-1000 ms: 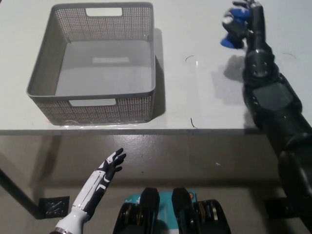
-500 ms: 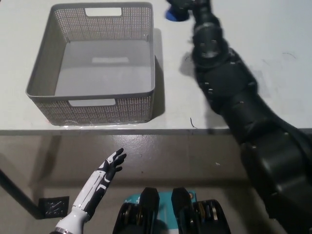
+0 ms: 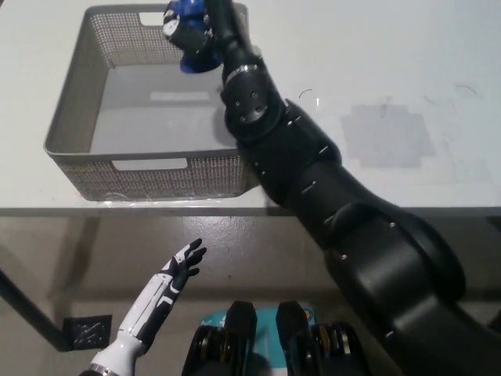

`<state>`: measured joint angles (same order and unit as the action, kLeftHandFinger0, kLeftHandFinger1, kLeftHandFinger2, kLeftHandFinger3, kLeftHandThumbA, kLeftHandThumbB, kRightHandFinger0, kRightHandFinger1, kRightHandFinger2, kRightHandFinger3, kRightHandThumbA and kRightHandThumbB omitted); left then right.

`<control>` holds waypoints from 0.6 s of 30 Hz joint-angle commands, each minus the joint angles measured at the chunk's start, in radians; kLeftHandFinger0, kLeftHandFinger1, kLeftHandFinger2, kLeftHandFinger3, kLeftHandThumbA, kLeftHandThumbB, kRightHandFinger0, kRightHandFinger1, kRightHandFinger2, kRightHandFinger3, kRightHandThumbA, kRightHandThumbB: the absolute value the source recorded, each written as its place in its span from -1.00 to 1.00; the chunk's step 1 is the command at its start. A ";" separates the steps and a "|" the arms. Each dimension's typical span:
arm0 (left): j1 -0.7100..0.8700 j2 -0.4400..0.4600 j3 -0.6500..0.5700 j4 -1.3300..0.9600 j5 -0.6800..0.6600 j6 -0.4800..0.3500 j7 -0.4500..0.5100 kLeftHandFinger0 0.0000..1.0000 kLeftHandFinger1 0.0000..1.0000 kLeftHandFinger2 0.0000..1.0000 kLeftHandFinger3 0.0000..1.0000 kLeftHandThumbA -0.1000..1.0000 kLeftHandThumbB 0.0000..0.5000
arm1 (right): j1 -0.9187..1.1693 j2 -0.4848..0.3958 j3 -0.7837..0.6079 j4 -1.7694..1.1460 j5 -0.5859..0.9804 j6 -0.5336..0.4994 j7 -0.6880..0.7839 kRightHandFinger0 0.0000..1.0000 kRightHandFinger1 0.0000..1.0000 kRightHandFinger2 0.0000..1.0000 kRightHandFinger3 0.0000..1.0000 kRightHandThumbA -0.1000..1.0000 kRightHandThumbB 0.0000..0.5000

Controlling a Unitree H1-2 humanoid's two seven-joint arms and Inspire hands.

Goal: Use the right hand to pick up a chess pieces and put it into a container on the left hand side

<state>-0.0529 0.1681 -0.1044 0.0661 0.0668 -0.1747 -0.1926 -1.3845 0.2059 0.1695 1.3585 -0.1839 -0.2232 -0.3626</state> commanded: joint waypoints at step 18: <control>-0.042 0.027 -0.011 -0.028 0.012 -0.010 -0.019 0.93 1.00 1.00 1.00 1.00 -0.26 | -0.007 -0.031 0.110 0.040 -0.062 0.044 0.160 -0.46 -0.08 0.10 0.25 -0.68 -0.20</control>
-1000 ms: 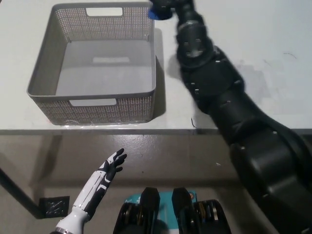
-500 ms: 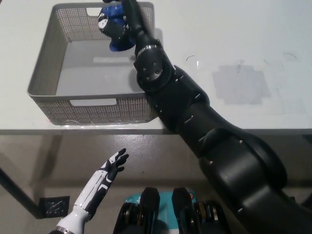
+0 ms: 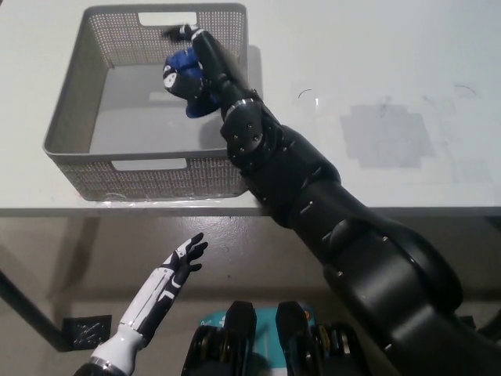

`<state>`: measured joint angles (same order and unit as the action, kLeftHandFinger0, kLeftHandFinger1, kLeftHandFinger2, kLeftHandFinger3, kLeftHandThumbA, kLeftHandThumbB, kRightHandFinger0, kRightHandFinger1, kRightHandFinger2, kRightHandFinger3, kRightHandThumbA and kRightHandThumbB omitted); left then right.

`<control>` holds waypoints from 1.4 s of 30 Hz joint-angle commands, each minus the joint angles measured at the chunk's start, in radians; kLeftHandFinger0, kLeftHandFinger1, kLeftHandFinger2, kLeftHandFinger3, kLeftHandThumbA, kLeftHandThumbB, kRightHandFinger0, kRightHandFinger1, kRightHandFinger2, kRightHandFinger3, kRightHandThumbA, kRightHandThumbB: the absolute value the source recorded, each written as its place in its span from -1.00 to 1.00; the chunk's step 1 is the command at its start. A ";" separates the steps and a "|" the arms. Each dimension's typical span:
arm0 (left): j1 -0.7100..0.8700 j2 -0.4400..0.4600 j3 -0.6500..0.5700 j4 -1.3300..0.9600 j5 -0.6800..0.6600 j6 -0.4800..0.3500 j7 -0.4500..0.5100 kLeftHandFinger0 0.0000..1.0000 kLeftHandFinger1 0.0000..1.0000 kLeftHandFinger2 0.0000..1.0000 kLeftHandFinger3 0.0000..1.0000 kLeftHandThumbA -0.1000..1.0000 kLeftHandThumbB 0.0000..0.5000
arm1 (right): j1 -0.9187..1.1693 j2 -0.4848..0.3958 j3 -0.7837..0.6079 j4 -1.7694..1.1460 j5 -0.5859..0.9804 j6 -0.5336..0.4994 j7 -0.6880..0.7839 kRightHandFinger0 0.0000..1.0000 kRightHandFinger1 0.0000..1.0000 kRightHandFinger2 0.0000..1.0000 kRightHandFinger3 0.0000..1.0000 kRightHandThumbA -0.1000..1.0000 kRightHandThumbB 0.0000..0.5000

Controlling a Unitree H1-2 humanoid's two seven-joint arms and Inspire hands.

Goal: Use the right hand to pick up a chess pieces and put it into a container on the left hand side

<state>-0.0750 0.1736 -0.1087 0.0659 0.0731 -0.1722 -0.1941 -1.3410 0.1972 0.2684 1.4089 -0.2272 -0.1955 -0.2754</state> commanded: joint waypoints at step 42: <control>-0.032 0.032 -0.016 -0.023 0.001 -0.013 -0.038 1.00 1.00 1.00 1.00 1.00 -0.35 | 0.115 -0.321 -0.161 -0.965 0.030 0.185 0.314 1.00 1.00 1.00 1.00 1.00 0.79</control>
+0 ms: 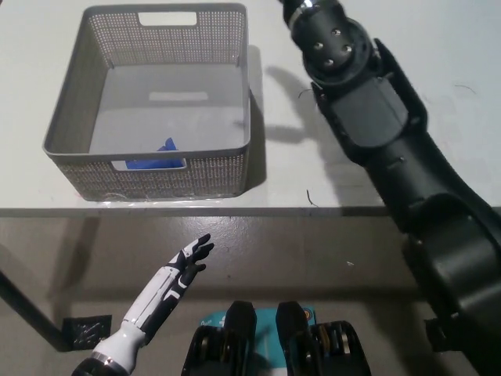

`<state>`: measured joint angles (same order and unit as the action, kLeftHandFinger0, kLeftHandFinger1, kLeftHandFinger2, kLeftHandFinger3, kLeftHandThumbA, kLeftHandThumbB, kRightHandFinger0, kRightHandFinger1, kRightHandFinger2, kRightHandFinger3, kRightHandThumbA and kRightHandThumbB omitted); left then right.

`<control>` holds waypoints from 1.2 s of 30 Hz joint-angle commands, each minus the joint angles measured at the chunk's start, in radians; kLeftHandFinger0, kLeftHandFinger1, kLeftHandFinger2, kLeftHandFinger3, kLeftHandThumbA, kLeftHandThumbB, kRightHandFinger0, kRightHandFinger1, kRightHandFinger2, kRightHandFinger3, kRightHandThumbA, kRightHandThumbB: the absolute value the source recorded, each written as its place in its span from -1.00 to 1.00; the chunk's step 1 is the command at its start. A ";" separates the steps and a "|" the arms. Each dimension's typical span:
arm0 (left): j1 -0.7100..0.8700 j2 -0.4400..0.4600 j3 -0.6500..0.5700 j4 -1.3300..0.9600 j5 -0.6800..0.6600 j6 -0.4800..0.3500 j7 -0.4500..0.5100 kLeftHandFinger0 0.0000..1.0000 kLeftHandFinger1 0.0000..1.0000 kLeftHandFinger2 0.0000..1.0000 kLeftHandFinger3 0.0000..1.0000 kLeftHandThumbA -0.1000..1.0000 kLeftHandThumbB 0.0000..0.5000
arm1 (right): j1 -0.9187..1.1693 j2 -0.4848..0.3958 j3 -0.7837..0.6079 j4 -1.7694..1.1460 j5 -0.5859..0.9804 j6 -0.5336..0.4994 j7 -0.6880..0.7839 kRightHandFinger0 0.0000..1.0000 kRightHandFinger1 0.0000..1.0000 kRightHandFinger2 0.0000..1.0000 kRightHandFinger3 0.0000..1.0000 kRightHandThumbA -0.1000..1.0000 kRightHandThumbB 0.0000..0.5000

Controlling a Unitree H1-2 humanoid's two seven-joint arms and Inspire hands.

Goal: Use the right hand to pick up a chess pieces and put it into a container on the left hand side

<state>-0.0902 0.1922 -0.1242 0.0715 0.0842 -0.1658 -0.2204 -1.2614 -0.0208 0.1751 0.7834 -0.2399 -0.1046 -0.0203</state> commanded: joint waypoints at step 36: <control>0.057 -0.013 0.070 -0.042 0.009 -0.058 0.055 1.00 1.00 1.00 1.00 1.00 0.25 | 1.188 -0.094 -0.109 -0.891 0.303 -0.033 0.148 1.00 1.00 1.00 1.00 1.00 0.30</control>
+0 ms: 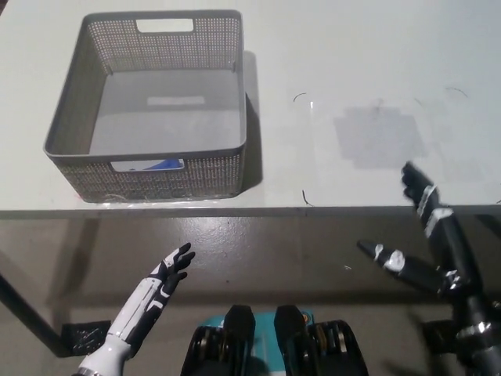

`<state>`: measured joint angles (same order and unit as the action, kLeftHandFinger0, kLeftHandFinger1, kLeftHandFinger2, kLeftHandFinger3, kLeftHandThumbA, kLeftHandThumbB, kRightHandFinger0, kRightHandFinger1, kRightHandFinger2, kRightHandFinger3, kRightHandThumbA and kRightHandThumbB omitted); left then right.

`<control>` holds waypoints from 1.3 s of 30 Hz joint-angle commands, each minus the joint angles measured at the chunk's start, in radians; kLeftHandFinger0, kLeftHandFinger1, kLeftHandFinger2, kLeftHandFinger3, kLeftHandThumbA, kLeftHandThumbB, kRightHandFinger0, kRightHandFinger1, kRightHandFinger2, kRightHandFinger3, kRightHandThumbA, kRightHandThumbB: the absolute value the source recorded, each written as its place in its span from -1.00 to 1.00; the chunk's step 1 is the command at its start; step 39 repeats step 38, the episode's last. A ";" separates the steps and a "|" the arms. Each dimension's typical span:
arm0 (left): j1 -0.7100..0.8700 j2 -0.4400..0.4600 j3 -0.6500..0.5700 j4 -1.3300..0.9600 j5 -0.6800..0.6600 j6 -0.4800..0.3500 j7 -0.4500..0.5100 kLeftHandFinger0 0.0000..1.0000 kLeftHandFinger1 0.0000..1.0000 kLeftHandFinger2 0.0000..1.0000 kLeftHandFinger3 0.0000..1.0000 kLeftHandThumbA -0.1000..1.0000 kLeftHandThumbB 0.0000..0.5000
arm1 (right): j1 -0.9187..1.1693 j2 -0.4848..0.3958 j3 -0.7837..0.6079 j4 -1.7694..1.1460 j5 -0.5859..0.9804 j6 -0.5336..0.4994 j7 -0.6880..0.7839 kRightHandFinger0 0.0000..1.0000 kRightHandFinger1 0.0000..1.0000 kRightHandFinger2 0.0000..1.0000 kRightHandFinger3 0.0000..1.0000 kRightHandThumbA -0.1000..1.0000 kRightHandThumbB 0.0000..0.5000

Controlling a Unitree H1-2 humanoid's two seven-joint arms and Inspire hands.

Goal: Use the right hand to pick up a chess pieces and put it into a container on the left hand side

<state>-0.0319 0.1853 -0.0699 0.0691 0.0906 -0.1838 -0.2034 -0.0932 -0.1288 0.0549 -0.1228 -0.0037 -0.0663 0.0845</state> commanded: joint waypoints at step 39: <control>0.020 -0.060 0.024 -0.050 0.007 0.020 0.043 1.00 1.00 1.00 1.00 1.00 0.01 | 0.127 0.002 0.050 0.173 0.123 -0.083 0.161 1.00 1.00 1.00 1.00 1.00 0.28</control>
